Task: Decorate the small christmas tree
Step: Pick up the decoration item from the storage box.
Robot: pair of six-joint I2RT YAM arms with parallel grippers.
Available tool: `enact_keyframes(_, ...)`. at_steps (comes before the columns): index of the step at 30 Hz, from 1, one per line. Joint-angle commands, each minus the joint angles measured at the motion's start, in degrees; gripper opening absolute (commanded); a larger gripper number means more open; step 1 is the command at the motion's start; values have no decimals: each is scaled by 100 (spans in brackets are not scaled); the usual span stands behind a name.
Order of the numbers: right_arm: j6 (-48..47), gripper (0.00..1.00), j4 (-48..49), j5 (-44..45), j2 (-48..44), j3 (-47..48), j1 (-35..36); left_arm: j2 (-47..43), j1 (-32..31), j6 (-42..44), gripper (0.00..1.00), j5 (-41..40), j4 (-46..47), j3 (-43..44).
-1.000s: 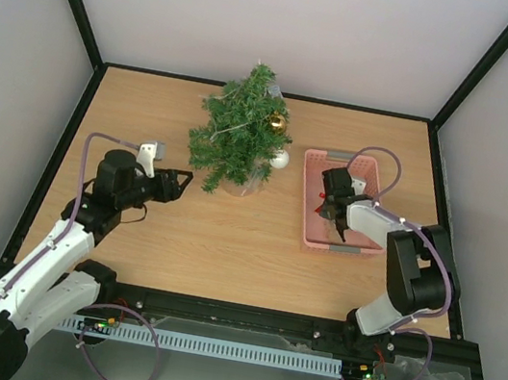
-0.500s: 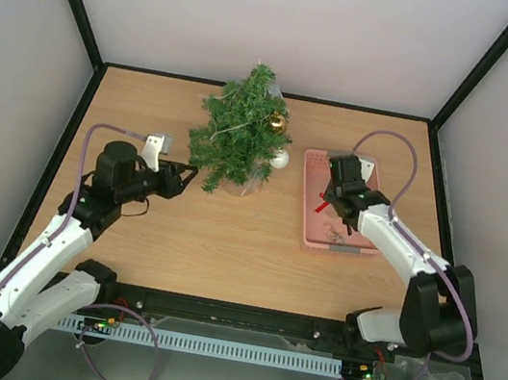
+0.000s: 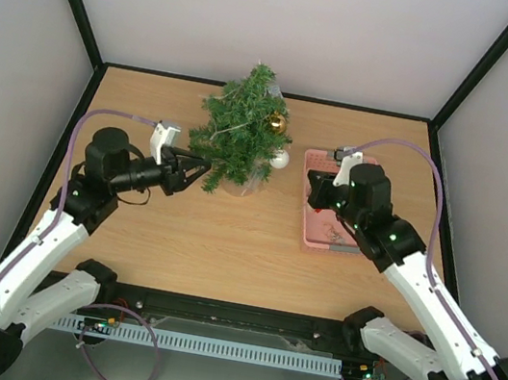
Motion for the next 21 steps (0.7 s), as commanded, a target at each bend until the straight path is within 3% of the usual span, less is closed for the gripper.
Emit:
enact_keyframes(1, 17, 2, 69, -1818, -561, -60, 250, -15, -168, 538, 36, 952, 411, 292)
enact_keyframes(7, 350, 2, 579, -2913, -818, -204, 792, 8, -260, 1180, 36, 876, 305, 426)
enact_keyframes(10, 512, 2, 953, -2995, -911, -352, 888, 218, -247, 817, 37, -252, 79, 516)
enact_keyframes(14, 509, 2, 1151, -2939, -1007, -579, 888, 471, 125, 169, 49, -1354, -83, 483)
enact_keyframes(19, 338, 2, 706, -2201, -1023, -625, 887, 944, 1403, -805, 47, -217, 804, 125)
enact_keyframes(21, 232, 2, 511, -2009, -1036, -548, 886, 1260, 1555, -815, 46, 78, 1102, 174)
